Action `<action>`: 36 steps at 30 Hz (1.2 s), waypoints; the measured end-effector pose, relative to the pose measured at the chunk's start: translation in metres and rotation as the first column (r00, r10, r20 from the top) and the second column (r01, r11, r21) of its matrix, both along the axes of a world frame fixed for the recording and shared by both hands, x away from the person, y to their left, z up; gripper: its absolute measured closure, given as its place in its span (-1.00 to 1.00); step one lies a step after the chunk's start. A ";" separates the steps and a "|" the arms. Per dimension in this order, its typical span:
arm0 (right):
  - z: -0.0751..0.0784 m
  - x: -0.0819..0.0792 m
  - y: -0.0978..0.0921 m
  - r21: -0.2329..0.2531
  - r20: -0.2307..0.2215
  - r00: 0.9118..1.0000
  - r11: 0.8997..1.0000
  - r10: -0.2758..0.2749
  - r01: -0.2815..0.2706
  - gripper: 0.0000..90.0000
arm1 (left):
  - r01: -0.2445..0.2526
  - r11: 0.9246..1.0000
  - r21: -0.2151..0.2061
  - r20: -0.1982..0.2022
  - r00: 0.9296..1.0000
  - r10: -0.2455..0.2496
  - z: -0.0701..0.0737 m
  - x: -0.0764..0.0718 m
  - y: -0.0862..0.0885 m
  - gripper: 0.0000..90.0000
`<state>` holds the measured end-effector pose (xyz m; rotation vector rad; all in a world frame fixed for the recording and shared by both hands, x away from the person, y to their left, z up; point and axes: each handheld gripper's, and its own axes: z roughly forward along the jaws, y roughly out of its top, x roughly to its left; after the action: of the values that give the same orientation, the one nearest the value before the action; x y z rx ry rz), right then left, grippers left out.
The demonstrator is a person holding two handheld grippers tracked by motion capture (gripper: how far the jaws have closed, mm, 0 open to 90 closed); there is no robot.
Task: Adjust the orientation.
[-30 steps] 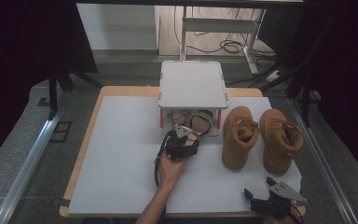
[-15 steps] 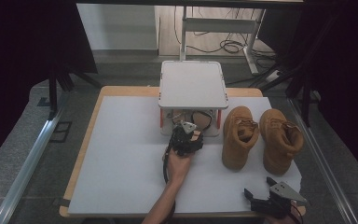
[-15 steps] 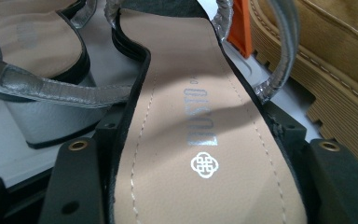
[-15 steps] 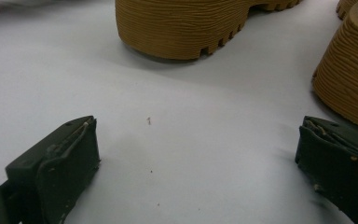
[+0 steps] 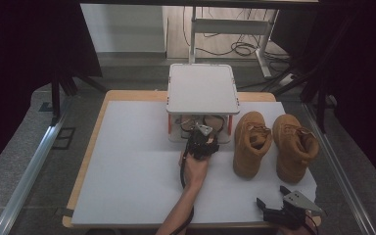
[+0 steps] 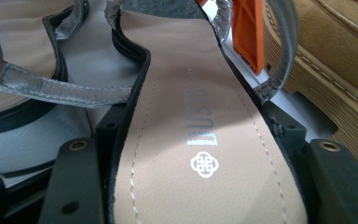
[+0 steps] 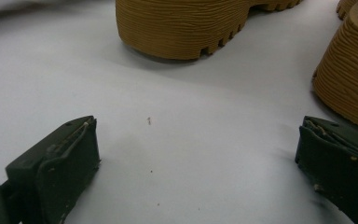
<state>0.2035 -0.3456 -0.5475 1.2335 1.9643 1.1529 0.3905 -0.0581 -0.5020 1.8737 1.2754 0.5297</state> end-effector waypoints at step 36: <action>0.000 0.000 -0.001 -0.002 -0.002 1.000 1.000 0.004 -0.004 -1.00 | -0.010 1.000 -0.015 -0.047 0.999 0.009 -0.013 0.026 -0.006 -0.25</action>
<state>0.2033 -0.3461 -0.5474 1.2302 1.9703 1.1517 0.4160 -0.0646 -0.5154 1.8780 1.3161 0.4818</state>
